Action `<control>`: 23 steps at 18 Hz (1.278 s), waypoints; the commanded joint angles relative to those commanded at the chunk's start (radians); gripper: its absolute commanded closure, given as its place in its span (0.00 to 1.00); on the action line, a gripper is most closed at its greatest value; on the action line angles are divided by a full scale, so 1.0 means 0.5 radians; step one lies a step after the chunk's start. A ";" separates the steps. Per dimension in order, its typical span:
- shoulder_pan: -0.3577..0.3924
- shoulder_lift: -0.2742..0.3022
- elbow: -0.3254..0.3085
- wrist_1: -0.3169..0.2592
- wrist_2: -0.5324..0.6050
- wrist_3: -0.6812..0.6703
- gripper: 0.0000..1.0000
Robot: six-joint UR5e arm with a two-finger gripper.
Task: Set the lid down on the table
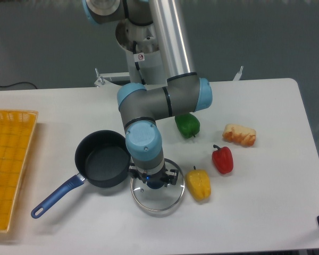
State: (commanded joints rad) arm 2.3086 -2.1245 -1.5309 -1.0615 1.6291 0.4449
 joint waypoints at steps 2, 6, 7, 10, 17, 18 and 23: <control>-0.003 -0.006 0.000 0.000 0.003 -0.003 0.46; -0.006 -0.012 0.000 -0.003 0.003 -0.012 0.45; -0.006 -0.018 -0.003 0.000 0.003 -0.018 0.45; -0.009 -0.031 -0.003 0.000 0.006 -0.018 0.45; -0.015 -0.043 -0.006 -0.003 0.012 -0.018 0.44; -0.018 -0.043 -0.006 -0.003 0.012 -0.018 0.44; -0.015 -0.046 -0.006 -0.003 0.012 -0.018 0.44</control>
State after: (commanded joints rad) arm 2.3010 -2.1476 -1.5340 -1.0630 1.6352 0.4357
